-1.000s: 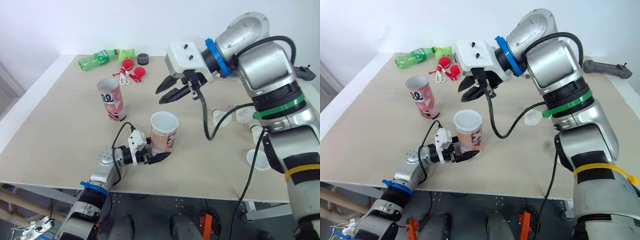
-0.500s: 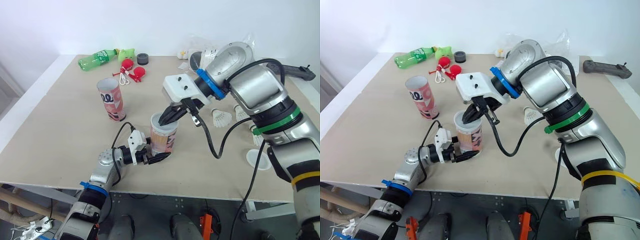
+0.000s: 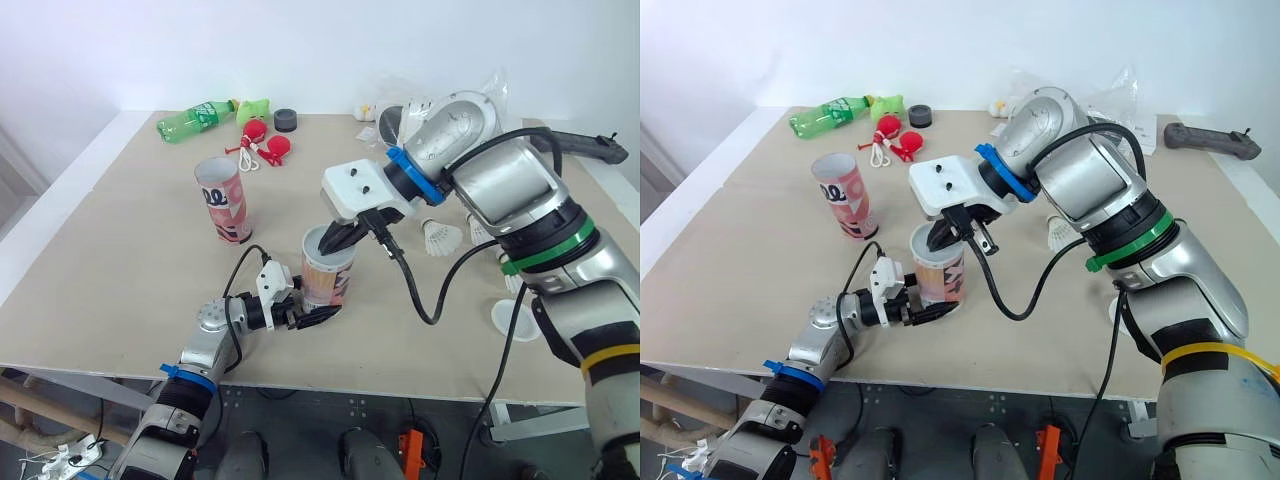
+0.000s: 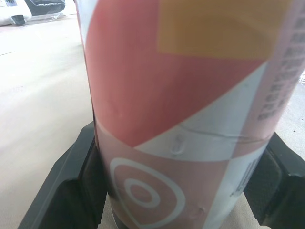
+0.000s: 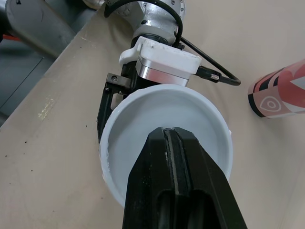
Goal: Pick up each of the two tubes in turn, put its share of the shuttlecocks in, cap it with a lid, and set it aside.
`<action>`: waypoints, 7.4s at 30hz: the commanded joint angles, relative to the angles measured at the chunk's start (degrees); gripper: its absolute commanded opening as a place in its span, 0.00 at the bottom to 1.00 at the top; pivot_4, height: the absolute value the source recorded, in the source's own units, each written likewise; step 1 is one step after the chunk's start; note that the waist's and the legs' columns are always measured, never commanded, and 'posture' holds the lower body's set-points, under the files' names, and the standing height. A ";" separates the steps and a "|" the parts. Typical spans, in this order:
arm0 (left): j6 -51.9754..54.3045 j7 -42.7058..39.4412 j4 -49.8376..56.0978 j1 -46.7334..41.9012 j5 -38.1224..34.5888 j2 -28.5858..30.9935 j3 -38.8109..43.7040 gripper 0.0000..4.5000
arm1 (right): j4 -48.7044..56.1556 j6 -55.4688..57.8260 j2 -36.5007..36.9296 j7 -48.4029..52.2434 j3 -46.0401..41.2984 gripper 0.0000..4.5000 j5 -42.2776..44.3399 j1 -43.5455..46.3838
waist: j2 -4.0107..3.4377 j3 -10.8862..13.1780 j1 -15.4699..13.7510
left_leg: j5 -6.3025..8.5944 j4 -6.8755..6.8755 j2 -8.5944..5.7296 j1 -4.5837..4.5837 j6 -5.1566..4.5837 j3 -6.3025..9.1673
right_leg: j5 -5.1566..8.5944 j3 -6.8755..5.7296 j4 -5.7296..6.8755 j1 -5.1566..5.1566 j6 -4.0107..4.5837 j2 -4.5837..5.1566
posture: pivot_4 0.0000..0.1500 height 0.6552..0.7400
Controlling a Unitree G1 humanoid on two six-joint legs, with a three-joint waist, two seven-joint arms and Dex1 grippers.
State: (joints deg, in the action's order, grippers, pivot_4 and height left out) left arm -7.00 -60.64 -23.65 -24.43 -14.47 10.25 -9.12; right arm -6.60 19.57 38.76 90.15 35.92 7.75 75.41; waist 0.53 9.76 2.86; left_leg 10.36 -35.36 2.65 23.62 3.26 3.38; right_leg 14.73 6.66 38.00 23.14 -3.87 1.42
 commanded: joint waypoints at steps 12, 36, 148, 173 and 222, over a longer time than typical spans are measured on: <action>2.06 0.70 -1.58 2.41 1.32 0.40 -1.10 0.69 | 8.33 12.91 0.81 -6.05 -23.90 0.52 14.63 -5.21 | 0.08 -0.04 -0.14 | 0.02 0.04 0.01 0.12 0.03 0.04 | -0.08 -0.03 0.00 0.08 -0.24 0.00 | 1.00 1.00; 4.56 -3.05 3.58 5.89 -1.00 7.78 0.94 0.99 | 26.45 4.93 -8.31 -36.88 -34.31 0.97 14.90 -64.07 | 0.26 0.04 2.00 | 0.04 0.14 0.07 -0.03 -0.01 0.06 | 0.08 -0.03 -0.02 0.03 0.05 -0.09 | 1.00 1.00; 25.26 4.96 18.65 -19.87 -8.81 -0.80 -2.30 1.00 | -3.23 -7.75 -12.23 -90.69 -76.88 0.64 6.37 -61.35 | 0.67 0.54 0.67 | 0.13 0.87 0.63 -0.23 -0.15 -0.08 | 0.24 0.50 0.00 0.21 0.38 -0.95 | 1.00 1.00; 23.47 4.83 18.28 -17.35 -7.77 -0.19 -1.80 1.00 | -8.31 -11.47 -11.40 -90.30 -74.95 0.98 9.05 -62.58 | 0.64 0.52 1.43 | 0.13 0.87 0.60 -0.25 -0.15 -0.06 | 0.24 0.53 0.01 0.15 0.33 -0.95 | 1.00 1.00; 21.54 54.71 33.33 15.11 7.75 -1.78 16.58 1.00 | 20.73 8.57 -2.26 -36.27 -30.15 0.98 26.44 -43.53 | 1.35 0.71 -0.18 | 0.01 0.30 0.43 -0.06 0.04 -0.01 | -0.15 0.80 -0.03 0.04 0.02 -0.97 | 1.00 1.00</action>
State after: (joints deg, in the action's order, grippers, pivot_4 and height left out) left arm 16.04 -7.02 11.05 -7.95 -7.31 7.96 5.83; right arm 13.74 29.32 36.77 53.62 6.43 34.69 30.42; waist 1.87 10.46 2.68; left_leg 10.36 -35.05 3.08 23.59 3.30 3.38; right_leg 14.59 7.47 37.98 23.20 -3.86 0.45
